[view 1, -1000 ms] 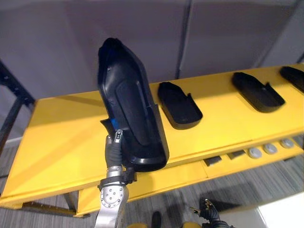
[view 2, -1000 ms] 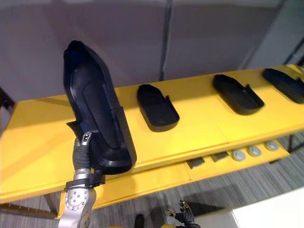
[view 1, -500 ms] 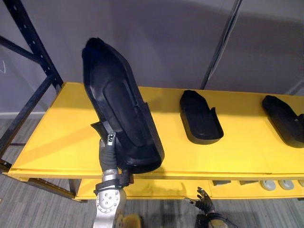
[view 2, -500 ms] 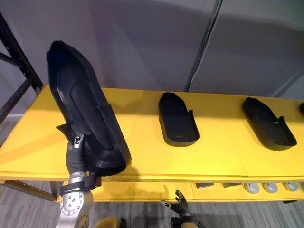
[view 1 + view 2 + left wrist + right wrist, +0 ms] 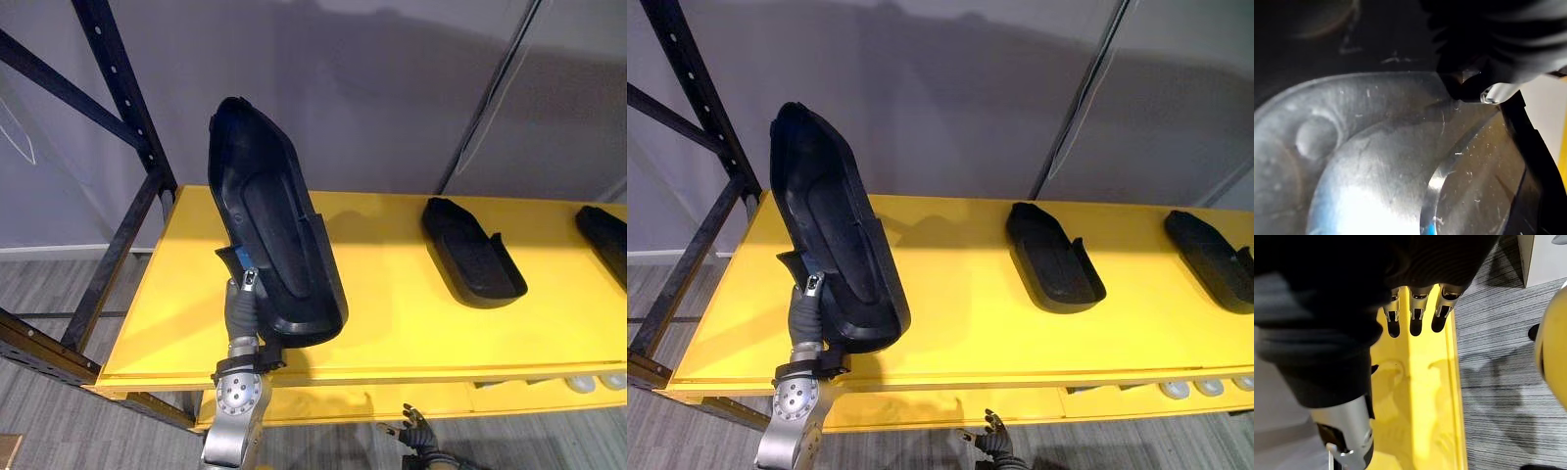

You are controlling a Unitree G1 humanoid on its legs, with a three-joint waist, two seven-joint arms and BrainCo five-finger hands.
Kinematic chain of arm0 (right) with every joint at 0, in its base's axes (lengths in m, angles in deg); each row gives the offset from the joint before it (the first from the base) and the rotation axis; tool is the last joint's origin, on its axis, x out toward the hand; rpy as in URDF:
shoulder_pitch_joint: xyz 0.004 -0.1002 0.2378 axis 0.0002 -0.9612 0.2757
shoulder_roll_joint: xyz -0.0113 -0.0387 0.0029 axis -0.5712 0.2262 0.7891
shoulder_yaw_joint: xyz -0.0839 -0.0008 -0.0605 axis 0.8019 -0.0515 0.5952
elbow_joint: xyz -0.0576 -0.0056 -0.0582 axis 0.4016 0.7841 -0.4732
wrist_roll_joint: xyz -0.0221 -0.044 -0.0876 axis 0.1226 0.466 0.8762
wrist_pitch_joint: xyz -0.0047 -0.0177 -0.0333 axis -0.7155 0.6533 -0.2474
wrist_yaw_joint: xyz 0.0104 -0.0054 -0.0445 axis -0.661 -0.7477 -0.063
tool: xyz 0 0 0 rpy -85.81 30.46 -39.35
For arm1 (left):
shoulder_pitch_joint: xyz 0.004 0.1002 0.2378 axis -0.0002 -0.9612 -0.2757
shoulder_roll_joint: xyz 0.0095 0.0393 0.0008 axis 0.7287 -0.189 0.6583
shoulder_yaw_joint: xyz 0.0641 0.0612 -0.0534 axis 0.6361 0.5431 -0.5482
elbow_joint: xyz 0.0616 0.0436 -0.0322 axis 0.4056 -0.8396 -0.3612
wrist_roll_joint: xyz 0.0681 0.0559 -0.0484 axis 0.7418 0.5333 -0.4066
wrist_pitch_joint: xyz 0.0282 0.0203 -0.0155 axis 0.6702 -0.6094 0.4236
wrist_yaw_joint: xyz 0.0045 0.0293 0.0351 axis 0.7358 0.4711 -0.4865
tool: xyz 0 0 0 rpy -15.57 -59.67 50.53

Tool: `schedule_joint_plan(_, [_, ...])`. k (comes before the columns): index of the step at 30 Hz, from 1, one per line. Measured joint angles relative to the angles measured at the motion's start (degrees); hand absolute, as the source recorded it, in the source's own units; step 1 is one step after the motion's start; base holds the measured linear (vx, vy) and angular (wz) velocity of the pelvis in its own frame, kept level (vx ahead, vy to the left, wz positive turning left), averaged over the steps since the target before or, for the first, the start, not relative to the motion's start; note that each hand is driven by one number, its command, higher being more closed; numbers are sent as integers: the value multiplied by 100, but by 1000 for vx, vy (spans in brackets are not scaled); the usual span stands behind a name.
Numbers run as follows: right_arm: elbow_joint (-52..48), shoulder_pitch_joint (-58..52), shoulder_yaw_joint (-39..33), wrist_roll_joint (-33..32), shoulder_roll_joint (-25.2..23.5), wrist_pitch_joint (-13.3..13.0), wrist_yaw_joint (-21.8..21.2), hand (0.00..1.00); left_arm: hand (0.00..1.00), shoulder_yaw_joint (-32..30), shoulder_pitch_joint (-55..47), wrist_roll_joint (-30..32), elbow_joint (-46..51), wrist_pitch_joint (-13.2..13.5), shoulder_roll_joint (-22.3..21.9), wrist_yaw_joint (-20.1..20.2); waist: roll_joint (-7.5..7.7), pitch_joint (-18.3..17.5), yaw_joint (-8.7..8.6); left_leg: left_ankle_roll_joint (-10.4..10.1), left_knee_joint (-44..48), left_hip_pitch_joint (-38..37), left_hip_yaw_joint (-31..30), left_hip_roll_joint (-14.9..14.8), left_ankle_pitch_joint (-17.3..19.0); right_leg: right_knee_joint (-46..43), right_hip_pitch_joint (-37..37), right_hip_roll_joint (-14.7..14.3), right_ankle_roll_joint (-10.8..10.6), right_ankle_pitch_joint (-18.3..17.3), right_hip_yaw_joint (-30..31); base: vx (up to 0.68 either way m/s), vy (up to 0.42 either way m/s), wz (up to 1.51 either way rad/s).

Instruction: Walk over and take plastic housings, then place them on the shelf

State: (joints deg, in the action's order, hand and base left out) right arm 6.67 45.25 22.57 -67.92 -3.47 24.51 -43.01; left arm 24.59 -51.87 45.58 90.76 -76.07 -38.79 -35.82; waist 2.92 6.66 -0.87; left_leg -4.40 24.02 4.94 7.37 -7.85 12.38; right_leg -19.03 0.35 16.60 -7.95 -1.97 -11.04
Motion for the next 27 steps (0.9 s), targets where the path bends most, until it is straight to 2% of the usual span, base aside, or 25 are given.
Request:
schedule_joint_plan(1, [-214,-67,45,-2,-27,0,-3,0,100,59,36,1,64,1,-71,43,19,83,-15,143,-141,-94,18,15,111,-763,-271,-271,-162,-817,390,-110,-10,5])
schedule_joint_plan(2, [-310,-135,93,-1,-68,-6,-4,0,100,62,64,1,65,-2,-87,54,98,80,-28,140,-154,-89,-81,36,101,-1000,-323,-563,-77,-1121,655,-134,-109,36])
schedule_joint_plan(3, [-407,-272,147,-7,-96,-12,-6,0,100,65,63,2,68,-6,-165,53,236,14,-75,147,-113,0,-198,185,108,-1088,-301,-949,254,-1602,907,-119,-159,59])
schedule_joint_plan(4, [-443,-349,146,-49,-46,-14,4,0,100,88,48,7,96,-5,-173,37,264,-19,-62,151,-58,87,-299,373,143,-921,-216,-986,385,-2003,1102,-108,-157,59])
schedule_joint_plan(5, [-415,-353,140,-60,-1,-5,5,0,100,93,35,23,97,-18,-176,45,237,-8,-60,129,-42,89,-354,384,155,-943,-228,-996,377,-2052,1069,-94,-103,37])
schedule_joint_plan(6, [-417,-441,133,-99,16,-5,4,0,100,92,11,109,107,-23,-178,54,116,-4,21,83,-87,102,-394,392,144,-881,-221,-1071,365,-2072,1095,-62,-84,21])
schedule_joint_plan(8, [-437,-463,104,-168,5,-6,4,0,100,114,13,113,165,-24,-177,90,66,-35,36,78,-74,175,-518,350,74,-829,-193,-1142,413,-2014,967,-12,-91,30])
schedule_joint_plan(9, [-437,-473,101,-176,-10,-5,4,0,100,174,13,114,173,-25,-176,126,90,-47,32,-2,-46,188,-589,319,37,-777,-72,-1160,490,-1970,865,82,-67,35])
schedule_joint_plan(13, [-461,-542,94,-176,-62,-5,5,0,100,283,12,234,177,-64,-169,230,174,-150,53,-7,0,170,-550,205,37,-488,104,-1293,560,-1852,900,122,-17,9])
schedule_joint_plan(15, [-464,-541,105,-174,-126,-5,6,0,100,219,8,282,193,-74,-172,231,204,-199,195,-7,-158,57,-336,32,36,-142,183,-1429,578,-1582,1127,114,54,-44])
schedule_joint_plan(16, [-464,-538,115,-174,-138,-5,4,0,100,185,0,291,197,-74,-172,231,209,-206,208,-7,-197,22,-270,-1,35,-83,196,-1455,573,-1524,1206,92,71,-50])
schedule_joint_plan(23, [-461,-662,145,-117,-179,0,-10,0,100,-209,10,489,154,-270,-130,233,201,-373,172,35,-614,-412,32,-127,-5,280,399,-1538,559,-1018,1514,41,53,-23])
schedule_joint_plan(27, [-443,-806,148,-63,-172,18,-102,0,100,-558,428,535,-425,-456,26,215,194,-553,176,76,-850,-457,23,-93,-190,436,424,-1534,583,-767,1513,-10,28,7])
